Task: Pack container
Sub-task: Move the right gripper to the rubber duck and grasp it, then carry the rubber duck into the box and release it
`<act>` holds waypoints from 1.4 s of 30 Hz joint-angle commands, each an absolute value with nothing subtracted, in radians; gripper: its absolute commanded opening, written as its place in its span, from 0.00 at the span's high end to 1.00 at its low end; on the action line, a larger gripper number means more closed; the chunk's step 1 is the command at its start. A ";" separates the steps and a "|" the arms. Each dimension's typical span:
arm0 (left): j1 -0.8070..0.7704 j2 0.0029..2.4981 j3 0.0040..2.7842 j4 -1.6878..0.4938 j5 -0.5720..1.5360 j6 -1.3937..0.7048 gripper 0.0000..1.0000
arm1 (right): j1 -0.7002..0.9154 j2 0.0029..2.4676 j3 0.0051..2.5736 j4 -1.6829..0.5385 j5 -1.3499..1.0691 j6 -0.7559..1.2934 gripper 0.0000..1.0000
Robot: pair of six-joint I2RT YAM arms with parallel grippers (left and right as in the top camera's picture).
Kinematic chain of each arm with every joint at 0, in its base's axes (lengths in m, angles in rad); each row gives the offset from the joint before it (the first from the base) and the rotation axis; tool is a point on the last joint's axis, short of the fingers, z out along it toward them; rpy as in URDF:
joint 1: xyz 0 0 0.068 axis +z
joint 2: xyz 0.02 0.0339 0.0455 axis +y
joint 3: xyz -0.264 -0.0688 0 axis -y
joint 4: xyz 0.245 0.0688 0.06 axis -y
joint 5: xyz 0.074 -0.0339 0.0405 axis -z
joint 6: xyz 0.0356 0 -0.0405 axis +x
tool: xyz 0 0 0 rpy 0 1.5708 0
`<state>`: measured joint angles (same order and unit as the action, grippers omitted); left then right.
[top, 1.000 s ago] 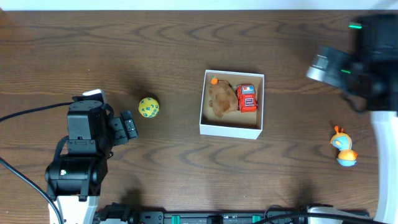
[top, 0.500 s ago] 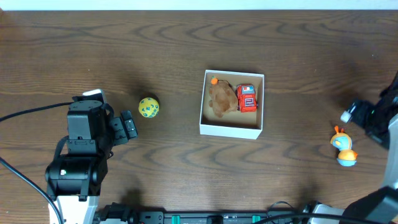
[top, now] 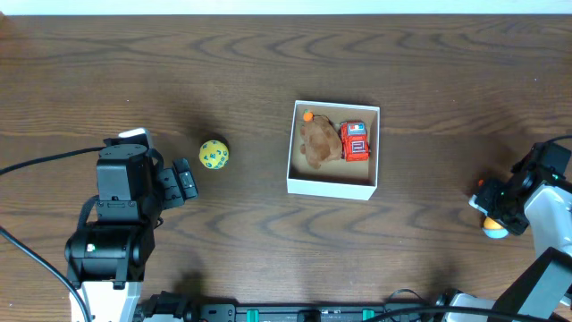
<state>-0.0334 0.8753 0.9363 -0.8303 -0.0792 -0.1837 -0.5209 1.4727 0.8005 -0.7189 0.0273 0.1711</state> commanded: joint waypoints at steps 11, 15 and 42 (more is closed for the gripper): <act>-0.029 0.875 0.951 -0.831 -0.087 -0.194 0.02 | -0.526 1.473 0.791 -0.709 -0.001 0.179 0.99; -0.029 0.875 0.951 -0.831 -0.087 -0.194 0.02 | -0.522 1.472 0.791 -0.710 -0.001 0.188 0.99; -0.029 0.875 0.951 -0.830 -0.087 -0.194 0.02 | 0.387 1.270 1.406 -0.880 0.033 0.292 0.99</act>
